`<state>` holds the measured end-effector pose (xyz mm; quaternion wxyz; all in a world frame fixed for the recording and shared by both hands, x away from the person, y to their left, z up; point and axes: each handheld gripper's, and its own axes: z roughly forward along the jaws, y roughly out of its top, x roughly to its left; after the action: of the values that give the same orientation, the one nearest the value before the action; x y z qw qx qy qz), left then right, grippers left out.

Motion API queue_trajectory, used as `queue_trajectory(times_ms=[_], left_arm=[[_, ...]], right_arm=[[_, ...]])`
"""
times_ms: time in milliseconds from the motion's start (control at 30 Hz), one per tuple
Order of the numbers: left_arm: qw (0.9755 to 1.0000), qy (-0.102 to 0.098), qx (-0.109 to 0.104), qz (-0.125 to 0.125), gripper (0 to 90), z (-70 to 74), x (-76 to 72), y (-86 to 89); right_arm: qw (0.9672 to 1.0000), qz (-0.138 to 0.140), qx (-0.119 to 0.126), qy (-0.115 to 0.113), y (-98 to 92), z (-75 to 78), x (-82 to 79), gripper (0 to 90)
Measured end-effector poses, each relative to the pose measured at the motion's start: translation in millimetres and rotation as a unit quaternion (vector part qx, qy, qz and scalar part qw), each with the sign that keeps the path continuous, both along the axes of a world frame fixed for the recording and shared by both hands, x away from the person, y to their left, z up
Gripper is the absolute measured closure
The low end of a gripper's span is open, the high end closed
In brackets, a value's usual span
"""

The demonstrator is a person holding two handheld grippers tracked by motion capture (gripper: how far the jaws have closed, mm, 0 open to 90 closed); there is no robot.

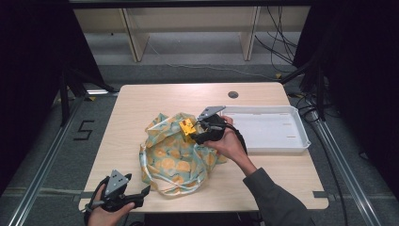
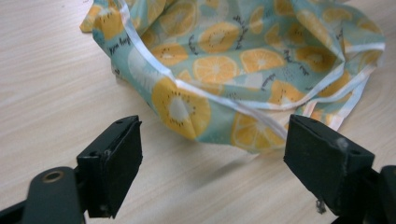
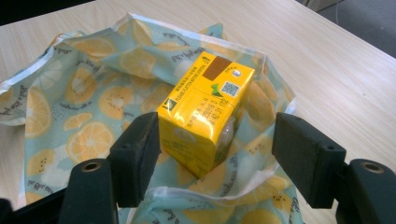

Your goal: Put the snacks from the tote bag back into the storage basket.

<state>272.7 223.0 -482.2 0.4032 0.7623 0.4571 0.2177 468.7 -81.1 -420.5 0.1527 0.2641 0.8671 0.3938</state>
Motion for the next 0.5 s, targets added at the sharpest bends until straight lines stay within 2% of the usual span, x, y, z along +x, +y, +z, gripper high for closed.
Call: queue_trajectory(times_ms=[33, 67, 100, 133, 200, 300, 333, 433, 467, 500], left_arm=[[1.0000, 0.000, 0.005, -0.001, 19.2, -1.1, -1.2, -0.2], [1.0000, 0.001, 0.001, -0.001, 19.2, -2.8, -2.2, -0.7], [1.0000, 0.004, 0.008, -0.003, 19.3, -3.2, -3.3, -0.1], [1.0000, 0.000, 0.000, 0.000, 19.3, -4.7, -4.0, -2.1], [0.9999, -0.004, 0.013, -0.005, 19.3, -4.0, -4.4, -0.6], [1.0000, -0.001, 0.006, 0.001, 19.3, -4.4, -5.0, -0.3], [1.0000, -0.001, 0.006, 0.002, 19.3, -4.5, -5.2, -0.2], [1.0000, 0.001, 0.006, 0.000, 19.3, -5.0, -5.3, -0.8], [0.9998, 0.000, 0.017, -0.007, 19.3, -4.1, -5.1, 0.3], [0.9999, -0.002, 0.015, -0.007, 19.3, -4.5, -5.1, -0.3]], right_arm=[[0.9999, -0.012, 0.005, 0.004, 2.1, -1.5, -0.8, 33.1], [1.0000, -0.006, 0.002, 0.002, 3.1, -2.4, 0.4, 32.9], [1.0000, -0.002, -0.004, 0.007, 3.4, -1.8, 1.0, 32.8], [0.9999, -0.009, 0.001, 0.003, 5.6, -3.5, 0.5, 32.6], [0.9999, -0.012, -0.002, 0.005, 7.4, -4.3, 2.2, 32.3], [0.9999, -0.007, -0.003, 0.010, 9.4, -3.9, 4.0, 32.0], [1.0000, -0.009, 0.002, 0.003, 11.4, -5.4, 4.2, 31.8], [0.9999, -0.009, -0.002, 0.010, 14.9, -5.1, 4.7, 30.6], [0.9999, -0.006, 0.001, 0.010, 16.5, -5.7, 5.9, 30.2], [0.9998, -0.012, 0.005, 0.015, 19.3, -6.5, 4.8, 30.2]])
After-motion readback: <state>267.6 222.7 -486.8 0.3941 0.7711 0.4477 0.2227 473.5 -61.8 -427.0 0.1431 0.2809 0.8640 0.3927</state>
